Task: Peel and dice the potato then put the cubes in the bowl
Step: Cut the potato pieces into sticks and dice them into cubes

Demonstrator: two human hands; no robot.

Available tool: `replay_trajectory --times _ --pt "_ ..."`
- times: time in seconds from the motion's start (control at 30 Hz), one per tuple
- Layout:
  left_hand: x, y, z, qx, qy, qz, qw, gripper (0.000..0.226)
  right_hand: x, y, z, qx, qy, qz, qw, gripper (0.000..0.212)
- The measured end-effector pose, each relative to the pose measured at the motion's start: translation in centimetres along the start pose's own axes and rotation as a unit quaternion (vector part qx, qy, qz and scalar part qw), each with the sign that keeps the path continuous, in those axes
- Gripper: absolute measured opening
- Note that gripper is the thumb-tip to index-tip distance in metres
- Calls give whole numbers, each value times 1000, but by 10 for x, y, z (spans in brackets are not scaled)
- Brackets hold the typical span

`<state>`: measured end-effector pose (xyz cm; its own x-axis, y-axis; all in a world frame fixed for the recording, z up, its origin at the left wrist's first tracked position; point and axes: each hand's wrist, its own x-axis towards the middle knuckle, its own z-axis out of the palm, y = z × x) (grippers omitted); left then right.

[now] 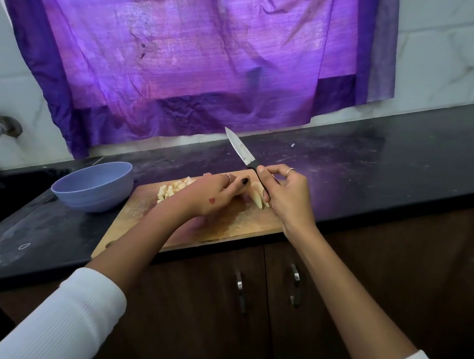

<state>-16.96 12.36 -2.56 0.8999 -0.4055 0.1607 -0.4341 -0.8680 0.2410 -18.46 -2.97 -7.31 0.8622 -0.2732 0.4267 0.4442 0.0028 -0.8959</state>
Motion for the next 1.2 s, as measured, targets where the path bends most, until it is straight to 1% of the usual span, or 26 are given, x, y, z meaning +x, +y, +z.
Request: replay_trajectory --times 0.13,0.27,0.5,0.63,0.8,0.87,0.97,1.03,1.13,1.2 --pt "8 -5 4 42 22 17 999 40 0 0 0 3 -5 2 1000 16" --pt "10 -4 0 14 25 13 999 41 -1 -1 -1 19 -6 8 1000 16" --pt "13 -15 -3 -18 45 13 999 47 3 6 -1 -19 3 1 1000 18" --pt "11 -10 -4 -18 75 18 997 38 3 7 -1 -27 11 1 1000 18" --pt "9 -12 -5 0 139 17 990 28 3 7 0 -36 18 8 999 18" --pt "5 -13 -2 -23 175 24 984 21 3 7 0 -34 18 8 999 18" --pt "1 -13 8 -57 229 40 971 18 4 7 0 -48 19 6 999 18" --pt "-2 -12 13 -91 258 34 961 13 3 7 0 -53 22 5 998 18" --pt "-8 -14 21 -191 268 14 944 10 3 8 0 -61 20 0 998 19" --pt "-12 -16 22 -298 263 -9 918 8 3 7 0 -68 18 -1 998 20"
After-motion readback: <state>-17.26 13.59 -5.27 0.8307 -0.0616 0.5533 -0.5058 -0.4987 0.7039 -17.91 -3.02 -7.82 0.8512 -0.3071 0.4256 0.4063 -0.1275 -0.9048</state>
